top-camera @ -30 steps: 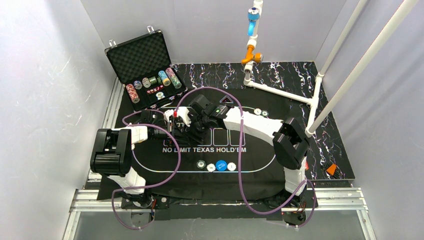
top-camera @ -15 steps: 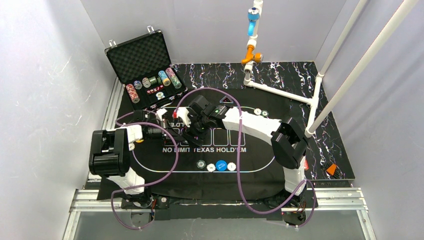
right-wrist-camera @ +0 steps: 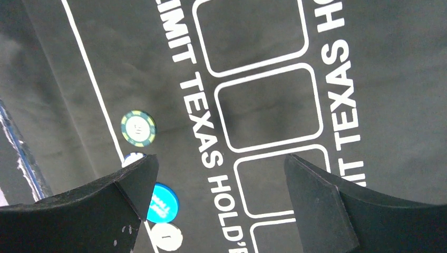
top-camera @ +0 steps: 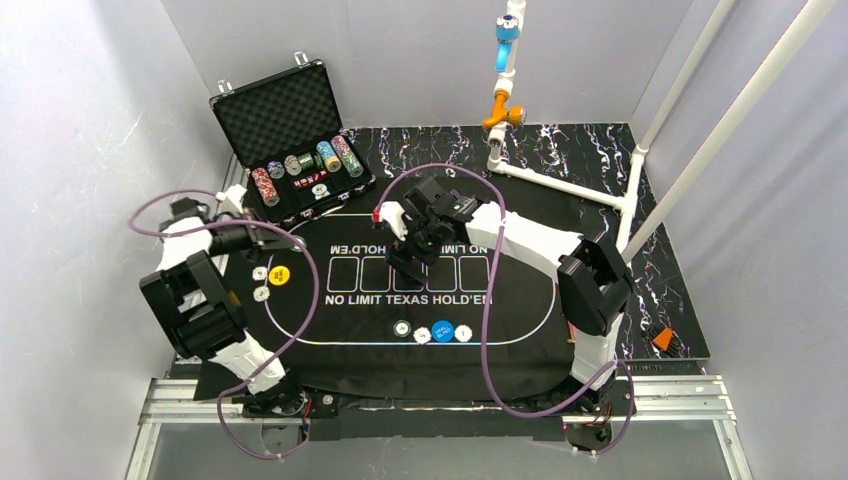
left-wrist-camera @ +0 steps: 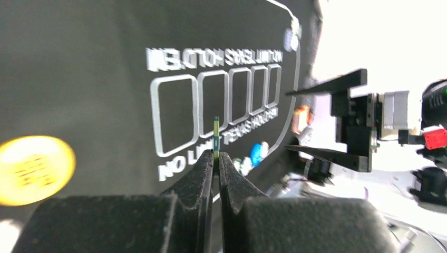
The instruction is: Distribute texas hold em gaming equipment
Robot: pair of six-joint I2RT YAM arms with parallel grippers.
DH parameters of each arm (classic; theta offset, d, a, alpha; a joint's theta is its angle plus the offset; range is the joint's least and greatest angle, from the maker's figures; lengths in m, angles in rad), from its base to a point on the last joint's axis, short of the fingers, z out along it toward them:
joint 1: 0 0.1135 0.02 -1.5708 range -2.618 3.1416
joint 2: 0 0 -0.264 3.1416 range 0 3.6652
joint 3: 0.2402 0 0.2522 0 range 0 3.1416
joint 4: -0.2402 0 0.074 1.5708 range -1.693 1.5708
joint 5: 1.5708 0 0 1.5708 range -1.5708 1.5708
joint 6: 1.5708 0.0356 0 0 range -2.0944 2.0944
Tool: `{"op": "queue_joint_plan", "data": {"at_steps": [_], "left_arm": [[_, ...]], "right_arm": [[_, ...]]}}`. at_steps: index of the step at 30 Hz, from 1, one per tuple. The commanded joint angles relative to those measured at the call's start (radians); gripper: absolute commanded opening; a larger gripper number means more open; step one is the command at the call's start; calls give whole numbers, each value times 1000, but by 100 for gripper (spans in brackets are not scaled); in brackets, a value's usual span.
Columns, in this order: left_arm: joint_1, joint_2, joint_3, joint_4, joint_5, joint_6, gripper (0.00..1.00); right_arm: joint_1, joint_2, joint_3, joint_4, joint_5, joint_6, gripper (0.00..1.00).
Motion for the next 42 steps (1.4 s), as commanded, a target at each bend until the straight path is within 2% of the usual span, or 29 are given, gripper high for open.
{"op": "queue_joint_plan", "data": {"at_steps": [1,5,15,23,37,39,42], "left_arm": [[112,50,154,-219,-132,209,0],[148,112,252,-240,-244,238,0],[156,293,366,-205,-358,267,0],[156,380,421,-136,-406,238,0],[156,475,458,-134,-396,230,2],[156,472,451,-133,-412,229,4],[156,457,441,-119,-453,224,18]], "right_arm": [[-36,-52,-57,-37,13,-68,98],[-79,-66,-94,-60,4,-113,98],[-106,-87,-159,-14,-13,-138,98],[-108,-84,-155,-23,-27,-144,98],[-108,-54,-124,-43,-40,-142,98],[-109,-57,-124,-45,-38,-142,98],[-108,-58,-123,-47,-29,-142,98]]}}
